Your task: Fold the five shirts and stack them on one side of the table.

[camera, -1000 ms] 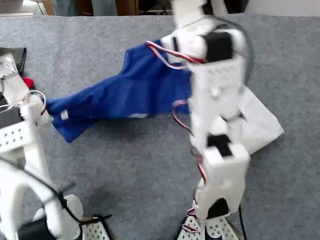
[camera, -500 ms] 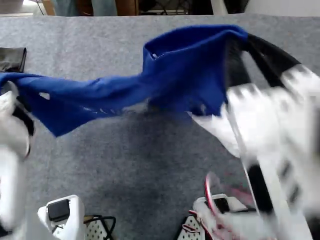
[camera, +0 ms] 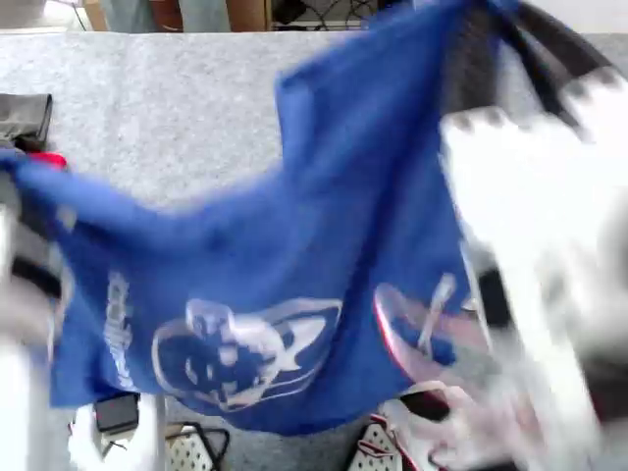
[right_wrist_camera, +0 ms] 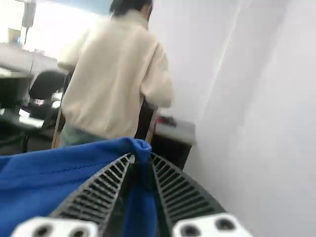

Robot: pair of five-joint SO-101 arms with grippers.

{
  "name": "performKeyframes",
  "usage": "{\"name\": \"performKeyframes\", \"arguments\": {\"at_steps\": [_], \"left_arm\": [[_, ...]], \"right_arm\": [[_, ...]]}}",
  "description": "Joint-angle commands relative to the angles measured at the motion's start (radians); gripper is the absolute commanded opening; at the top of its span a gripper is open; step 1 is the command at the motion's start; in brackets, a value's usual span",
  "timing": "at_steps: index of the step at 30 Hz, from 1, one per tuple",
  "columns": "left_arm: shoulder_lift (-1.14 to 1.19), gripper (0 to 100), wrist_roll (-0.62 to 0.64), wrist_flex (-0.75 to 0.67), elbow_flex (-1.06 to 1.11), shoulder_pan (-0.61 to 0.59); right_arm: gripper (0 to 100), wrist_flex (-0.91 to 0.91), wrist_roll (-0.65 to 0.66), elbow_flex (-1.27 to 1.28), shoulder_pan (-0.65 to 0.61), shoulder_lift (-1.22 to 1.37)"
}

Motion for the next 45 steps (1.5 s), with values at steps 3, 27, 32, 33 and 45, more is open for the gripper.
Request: {"name": "performKeyframes", "arguments": {"at_steps": [3, 27, 32, 33, 45], "left_arm": [[0.207, 3, 0.005, -0.678, 0.572, -0.028], [1.395, 22, 0.035, -0.365, -0.285, -0.062], [1.485, 23, 0.123, -0.141, -0.582, -0.082], [1.507, 24, 0.161, -0.112, -0.633, -0.084], [1.550, 24, 0.417, 0.374, -0.885, -0.124]], "right_arm": [[1.5, -0.324, 0.028, 0.243, -0.021, 0.312], [1.5, -0.549, -0.086, 0.409, 0.006, 1.006], [1.5, -0.569, -0.084, 0.372, 0.021, 1.035], [1.5, -0.571, -0.083, 0.363, 0.023, 1.047], [1.5, -0.532, -0.078, 0.269, 0.040, 1.125]]}}
